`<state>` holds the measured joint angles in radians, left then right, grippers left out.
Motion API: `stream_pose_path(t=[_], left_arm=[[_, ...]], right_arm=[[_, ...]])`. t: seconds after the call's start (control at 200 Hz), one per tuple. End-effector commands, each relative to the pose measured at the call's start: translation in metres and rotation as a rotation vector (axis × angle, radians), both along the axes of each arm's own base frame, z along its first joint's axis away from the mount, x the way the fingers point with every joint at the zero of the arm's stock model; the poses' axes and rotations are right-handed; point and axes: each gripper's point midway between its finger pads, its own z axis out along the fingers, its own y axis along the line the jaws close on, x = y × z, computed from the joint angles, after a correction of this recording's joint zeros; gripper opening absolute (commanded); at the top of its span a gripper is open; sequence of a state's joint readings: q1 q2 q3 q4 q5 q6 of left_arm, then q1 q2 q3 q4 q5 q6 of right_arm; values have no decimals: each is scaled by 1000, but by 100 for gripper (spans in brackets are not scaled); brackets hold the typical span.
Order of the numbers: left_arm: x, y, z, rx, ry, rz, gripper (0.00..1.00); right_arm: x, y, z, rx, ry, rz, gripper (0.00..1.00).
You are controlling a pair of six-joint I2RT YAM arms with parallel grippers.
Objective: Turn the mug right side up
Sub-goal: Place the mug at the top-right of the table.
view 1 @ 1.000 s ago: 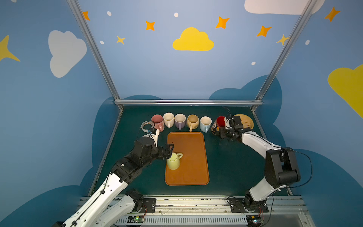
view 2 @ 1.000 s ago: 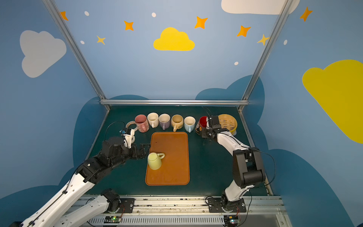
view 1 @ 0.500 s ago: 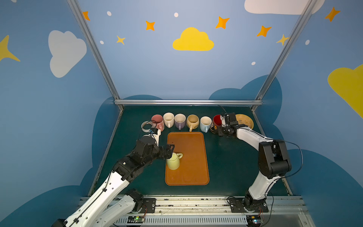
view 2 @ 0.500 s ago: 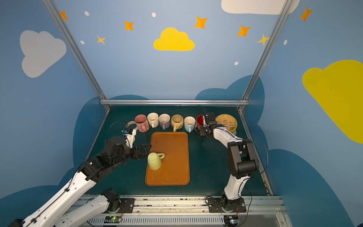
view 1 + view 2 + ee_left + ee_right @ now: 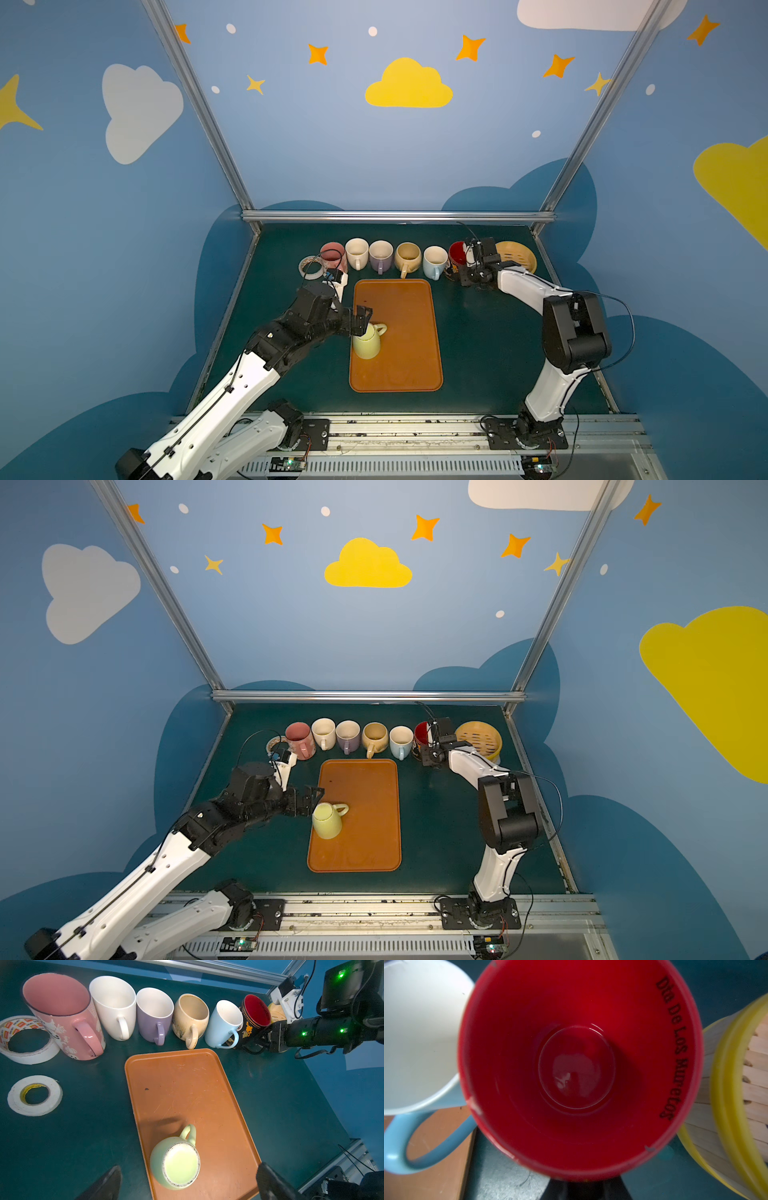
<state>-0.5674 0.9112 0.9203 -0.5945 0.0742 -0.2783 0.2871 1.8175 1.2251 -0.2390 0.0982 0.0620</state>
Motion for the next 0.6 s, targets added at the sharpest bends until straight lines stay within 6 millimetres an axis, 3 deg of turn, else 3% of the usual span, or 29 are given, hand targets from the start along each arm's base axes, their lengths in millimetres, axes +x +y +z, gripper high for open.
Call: stream_pose_path(t=[0.0,0.285,0.596], left_arm=[[-4,-4,6,44,22,-69,100],[0,-18,9,115,84,-158,98],[2,-43,-1,300,173,-317,82]], right_arm=[[25,11,30,27,-130,15,12],[20,6,35,26,-143,2,40],[2,0,65,76,-204,-37,50]])
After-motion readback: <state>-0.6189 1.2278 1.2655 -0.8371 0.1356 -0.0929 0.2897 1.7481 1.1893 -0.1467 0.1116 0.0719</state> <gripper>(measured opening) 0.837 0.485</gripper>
